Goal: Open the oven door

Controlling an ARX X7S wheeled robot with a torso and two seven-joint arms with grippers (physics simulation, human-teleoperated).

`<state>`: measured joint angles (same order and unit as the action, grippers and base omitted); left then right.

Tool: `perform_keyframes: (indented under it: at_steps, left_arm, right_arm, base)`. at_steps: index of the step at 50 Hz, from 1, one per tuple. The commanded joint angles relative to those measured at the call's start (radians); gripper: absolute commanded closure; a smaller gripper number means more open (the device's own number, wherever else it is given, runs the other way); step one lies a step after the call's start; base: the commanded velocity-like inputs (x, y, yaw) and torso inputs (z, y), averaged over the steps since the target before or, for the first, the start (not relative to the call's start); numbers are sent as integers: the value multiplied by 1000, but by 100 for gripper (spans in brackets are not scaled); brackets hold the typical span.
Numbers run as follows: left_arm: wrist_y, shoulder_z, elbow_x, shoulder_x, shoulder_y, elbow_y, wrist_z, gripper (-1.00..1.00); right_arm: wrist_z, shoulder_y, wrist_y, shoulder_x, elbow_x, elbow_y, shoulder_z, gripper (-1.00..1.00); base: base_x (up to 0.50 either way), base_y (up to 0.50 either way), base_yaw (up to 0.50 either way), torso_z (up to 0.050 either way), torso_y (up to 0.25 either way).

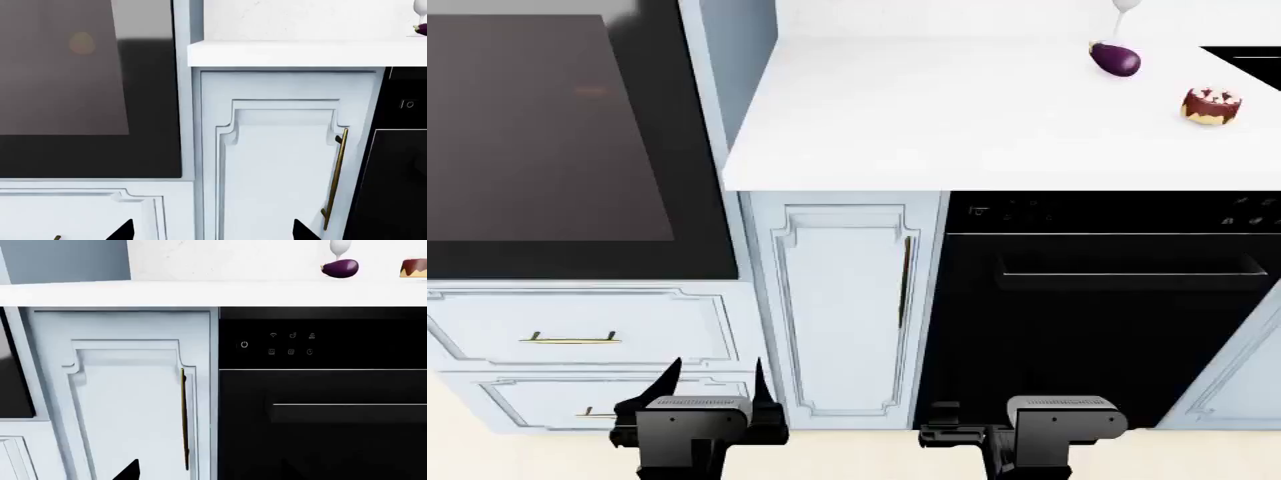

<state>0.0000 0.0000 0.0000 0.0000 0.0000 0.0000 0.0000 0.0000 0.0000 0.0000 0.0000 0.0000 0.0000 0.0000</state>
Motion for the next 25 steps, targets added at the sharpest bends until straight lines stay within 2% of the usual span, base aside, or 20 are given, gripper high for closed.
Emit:
perform_keyframes:
  at_steps: [1, 20, 25]
  left_arm:
    - [2, 19, -16, -15, -3, -5, -18, -100]
    - [4, 74, -59, -62, 3, 2, -69, -100]
    - [-53, 71, -46, -80, 5, 92, -99, -100]
  right_arm:
    - [11, -12, -21, 14, 28, -12, -21, -100]
    - [65, -9, 1, 60, 61, -16, -77, -100]
    - [100, 0, 70, 76, 43, -88, -77, -100]
  base:
    - [0, 0, 0, 0, 0]
    - [0, 0, 0, 0, 0]
    - [0, 0, 0, 0, 0]
